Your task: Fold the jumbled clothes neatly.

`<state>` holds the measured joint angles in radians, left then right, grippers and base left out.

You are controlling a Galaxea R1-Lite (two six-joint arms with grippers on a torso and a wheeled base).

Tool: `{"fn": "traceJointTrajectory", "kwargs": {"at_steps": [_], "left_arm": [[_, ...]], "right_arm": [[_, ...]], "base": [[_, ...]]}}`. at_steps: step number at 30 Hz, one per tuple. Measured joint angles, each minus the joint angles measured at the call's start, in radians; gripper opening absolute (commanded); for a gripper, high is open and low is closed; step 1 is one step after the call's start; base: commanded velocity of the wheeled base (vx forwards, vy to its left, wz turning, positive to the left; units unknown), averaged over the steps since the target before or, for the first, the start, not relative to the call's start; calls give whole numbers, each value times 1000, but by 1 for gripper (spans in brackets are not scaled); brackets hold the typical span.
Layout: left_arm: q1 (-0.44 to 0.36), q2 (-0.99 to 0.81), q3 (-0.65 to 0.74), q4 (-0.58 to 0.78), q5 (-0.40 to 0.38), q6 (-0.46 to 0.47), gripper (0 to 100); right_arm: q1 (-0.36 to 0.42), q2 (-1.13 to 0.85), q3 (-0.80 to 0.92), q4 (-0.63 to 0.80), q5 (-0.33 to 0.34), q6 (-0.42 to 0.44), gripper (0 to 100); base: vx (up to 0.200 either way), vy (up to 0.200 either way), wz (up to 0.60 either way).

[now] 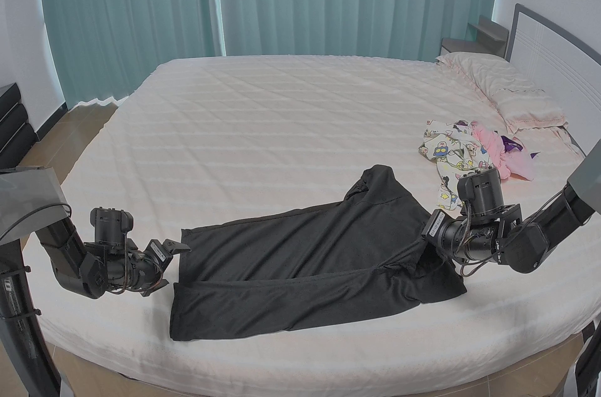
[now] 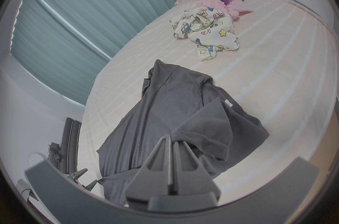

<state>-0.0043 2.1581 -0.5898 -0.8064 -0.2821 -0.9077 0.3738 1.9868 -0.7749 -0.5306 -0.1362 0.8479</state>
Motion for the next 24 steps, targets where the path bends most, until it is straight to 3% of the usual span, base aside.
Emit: {"fn": "traceJointTrajectory", "kwargs": {"at_steps": [12,13,24], "left_arm": [[0,0,1,0,0,1,100],[0,0,1,0,0,1,100],[0,0,0,0,0,1,100]], "right_arm": [[2,-42,14,131,8,-34,0],[2,-42,21,141,7,-45,100],[-10,-31,73,200,25,-105,100]], "base": [[0,0,0],[0,0,0],[0,0,0]]}}
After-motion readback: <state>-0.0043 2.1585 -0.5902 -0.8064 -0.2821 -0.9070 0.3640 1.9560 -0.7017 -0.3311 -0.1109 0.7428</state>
